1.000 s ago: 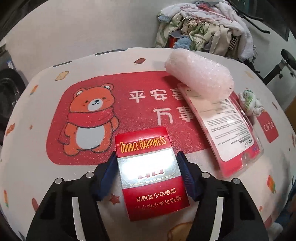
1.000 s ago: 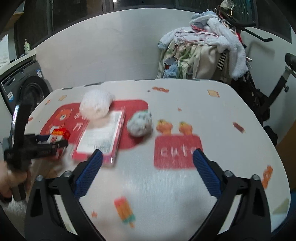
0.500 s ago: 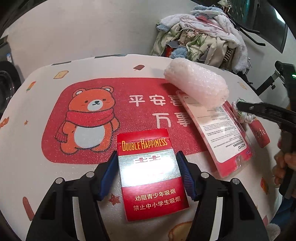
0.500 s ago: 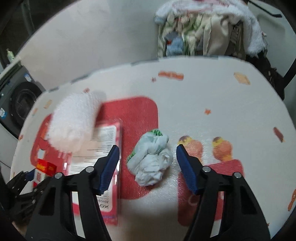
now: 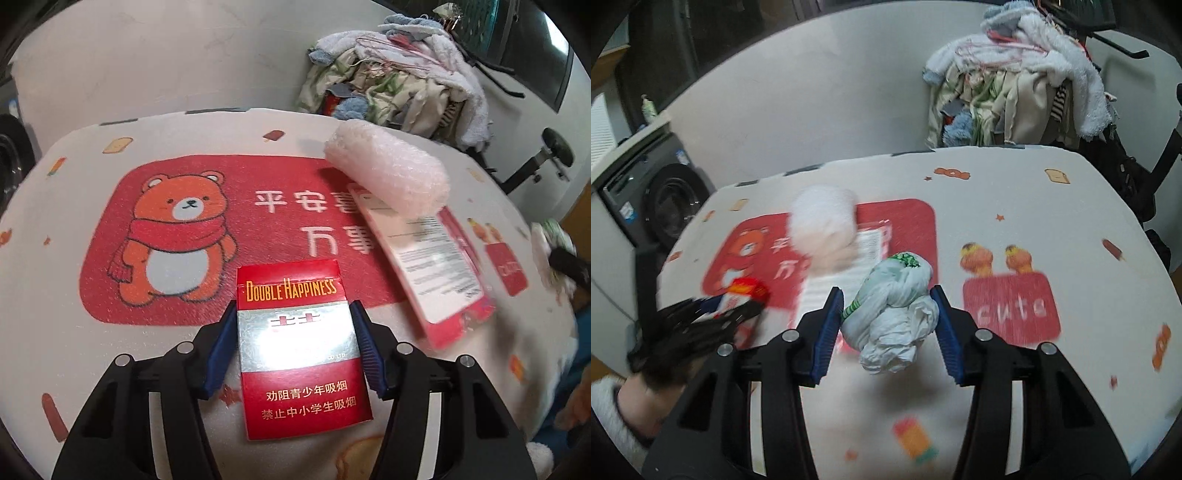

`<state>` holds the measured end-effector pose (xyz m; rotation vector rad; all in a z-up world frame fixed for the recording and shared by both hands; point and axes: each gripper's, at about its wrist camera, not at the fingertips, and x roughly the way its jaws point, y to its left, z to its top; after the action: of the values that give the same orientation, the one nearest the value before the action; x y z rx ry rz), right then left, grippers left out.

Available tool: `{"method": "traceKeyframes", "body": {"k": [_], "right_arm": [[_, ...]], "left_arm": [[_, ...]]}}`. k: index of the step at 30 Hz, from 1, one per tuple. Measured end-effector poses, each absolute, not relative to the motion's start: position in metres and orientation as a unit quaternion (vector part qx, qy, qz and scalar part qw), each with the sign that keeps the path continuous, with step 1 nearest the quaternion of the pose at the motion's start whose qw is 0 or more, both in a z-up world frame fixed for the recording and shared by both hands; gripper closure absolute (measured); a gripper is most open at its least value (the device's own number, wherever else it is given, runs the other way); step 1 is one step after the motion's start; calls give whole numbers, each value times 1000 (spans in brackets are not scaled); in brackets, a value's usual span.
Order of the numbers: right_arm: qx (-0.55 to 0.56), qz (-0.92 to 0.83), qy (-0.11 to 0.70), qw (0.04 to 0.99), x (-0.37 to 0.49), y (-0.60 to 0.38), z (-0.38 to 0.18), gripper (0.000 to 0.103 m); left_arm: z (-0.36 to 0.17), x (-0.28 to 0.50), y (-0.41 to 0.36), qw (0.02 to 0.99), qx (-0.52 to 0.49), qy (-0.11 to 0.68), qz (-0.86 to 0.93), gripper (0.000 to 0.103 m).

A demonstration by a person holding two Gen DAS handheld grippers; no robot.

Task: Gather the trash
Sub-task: 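Grasp the red Double Happiness pack with the left tool while the right tool grasps the crumpled white bag, then carry the red pack and white bag over the brown bin with both tools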

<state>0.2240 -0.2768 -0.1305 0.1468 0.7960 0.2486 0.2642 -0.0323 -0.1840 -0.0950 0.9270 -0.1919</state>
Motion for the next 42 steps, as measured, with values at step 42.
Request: {"method": "traceKeyframes", "body": {"k": [42], "right_arm": [[109, 174, 402, 892, 4, -236, -184, 53]], "left_arm": [[-210, -15, -65, 856, 73, 434, -273, 45]]}}
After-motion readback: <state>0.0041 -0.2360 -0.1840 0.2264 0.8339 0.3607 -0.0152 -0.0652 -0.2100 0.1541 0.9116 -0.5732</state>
